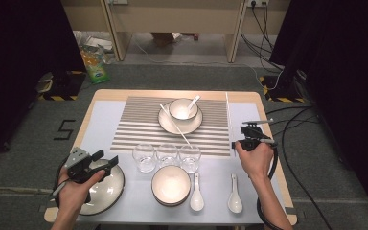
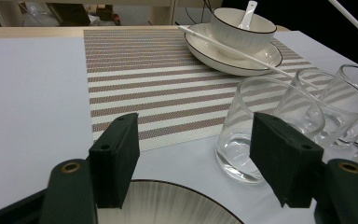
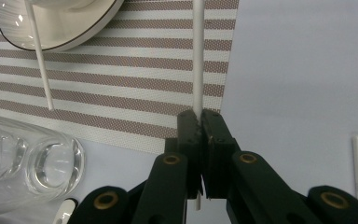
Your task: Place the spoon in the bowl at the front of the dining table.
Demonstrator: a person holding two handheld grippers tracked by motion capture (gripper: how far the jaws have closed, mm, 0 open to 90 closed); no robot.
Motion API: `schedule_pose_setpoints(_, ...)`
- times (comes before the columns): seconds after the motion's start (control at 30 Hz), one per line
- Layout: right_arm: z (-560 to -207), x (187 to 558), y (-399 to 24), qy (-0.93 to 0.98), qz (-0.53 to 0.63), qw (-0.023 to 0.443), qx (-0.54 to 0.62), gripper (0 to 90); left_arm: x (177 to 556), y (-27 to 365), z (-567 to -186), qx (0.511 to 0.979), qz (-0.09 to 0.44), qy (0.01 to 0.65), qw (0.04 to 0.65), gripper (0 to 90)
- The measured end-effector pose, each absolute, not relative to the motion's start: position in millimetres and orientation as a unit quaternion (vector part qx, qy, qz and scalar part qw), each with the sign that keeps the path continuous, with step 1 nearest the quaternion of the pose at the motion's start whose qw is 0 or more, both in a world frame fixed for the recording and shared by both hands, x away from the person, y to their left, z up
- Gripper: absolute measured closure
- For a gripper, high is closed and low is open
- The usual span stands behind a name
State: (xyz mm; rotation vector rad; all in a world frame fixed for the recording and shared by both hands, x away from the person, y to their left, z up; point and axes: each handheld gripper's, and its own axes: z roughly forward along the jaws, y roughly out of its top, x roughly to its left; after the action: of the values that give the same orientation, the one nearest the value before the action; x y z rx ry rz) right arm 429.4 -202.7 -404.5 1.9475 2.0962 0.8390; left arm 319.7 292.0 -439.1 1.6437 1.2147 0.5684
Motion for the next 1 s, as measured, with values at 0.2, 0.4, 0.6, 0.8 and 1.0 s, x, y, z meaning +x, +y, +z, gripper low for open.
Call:
schedule_pose_setpoints(0.2,-403.5,429.6,-201.2,0.699,0.286,0.082,0.650,87.4,319.7,292.0,-439.0,0.676,0.234,0.499,0.489,32.5)
schedule_pose_setpoints(0.4,-403.0,430.1,-200.6,0.699,0.292,0.086,0.647,87.4,319.5,292.4,-438.8,0.676,0.235,0.499,0.489,32.5)
schedule_pose_setpoints(0.6,-402.9,430.3,-200.3,0.697,0.295,0.088,0.648,87.4,319.5,292.3,-438.8,0.676,0.235,0.499,0.489,32.5)
schedule_pose_setpoints(0.8,-401.5,430.5,-201.0,0.697,0.299,0.091,0.645,87.4,319.5,292.5,-438.8,0.676,0.235,0.499,0.488,32.6)
schedule_pose_setpoints(1.0,-400.5,430.8,-200.2,0.695,0.302,0.090,0.647,87.4,319.7,292.5,-438.7,0.676,0.235,0.499,0.488,32.6)
